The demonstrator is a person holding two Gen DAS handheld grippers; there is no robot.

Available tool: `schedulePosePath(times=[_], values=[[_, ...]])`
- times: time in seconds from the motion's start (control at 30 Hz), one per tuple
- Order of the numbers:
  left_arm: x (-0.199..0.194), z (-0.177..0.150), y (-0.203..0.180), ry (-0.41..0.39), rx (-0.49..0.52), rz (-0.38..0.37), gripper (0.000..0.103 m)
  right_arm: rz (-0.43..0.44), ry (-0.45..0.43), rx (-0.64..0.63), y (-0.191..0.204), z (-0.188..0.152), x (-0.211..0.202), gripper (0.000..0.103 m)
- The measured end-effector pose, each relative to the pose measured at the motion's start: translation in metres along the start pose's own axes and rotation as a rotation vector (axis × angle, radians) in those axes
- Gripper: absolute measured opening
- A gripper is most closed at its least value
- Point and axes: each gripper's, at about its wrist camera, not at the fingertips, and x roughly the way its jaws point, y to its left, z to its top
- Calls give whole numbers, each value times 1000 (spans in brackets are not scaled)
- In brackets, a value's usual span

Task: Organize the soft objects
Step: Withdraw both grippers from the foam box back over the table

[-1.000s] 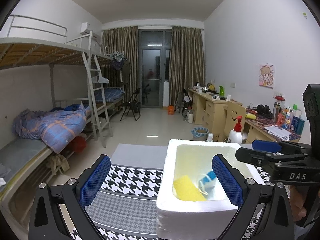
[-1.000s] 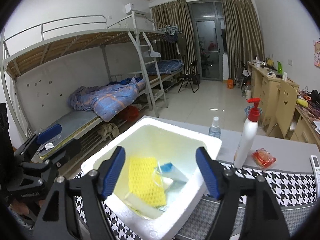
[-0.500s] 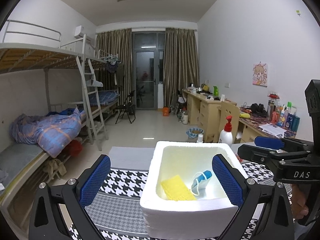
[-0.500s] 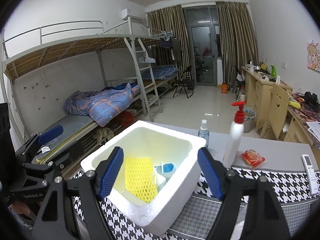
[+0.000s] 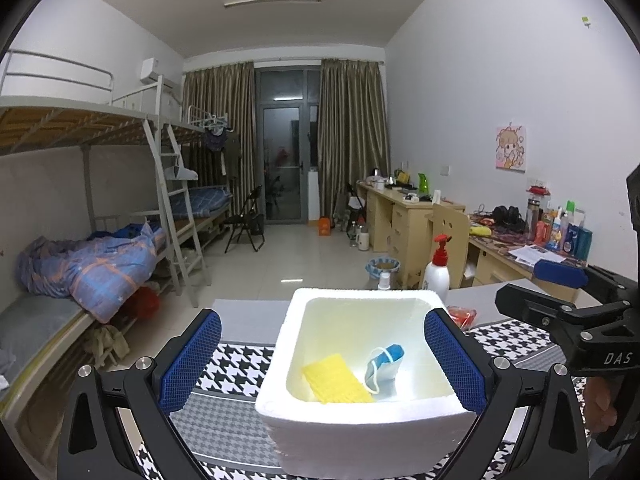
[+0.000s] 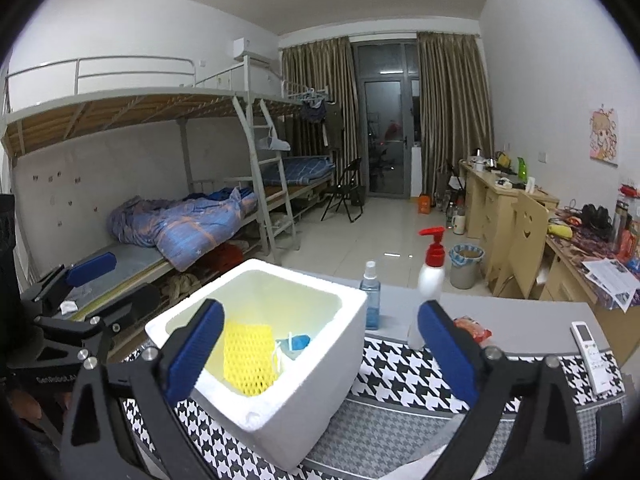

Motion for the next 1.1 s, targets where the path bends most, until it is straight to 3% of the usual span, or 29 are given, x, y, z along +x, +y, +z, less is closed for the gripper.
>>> schedulePosePath(times=[1.1], values=[[-22, 2, -50, -31, 68, -104, 102, -105, -62, 45, -35, -16, -57, 100]])
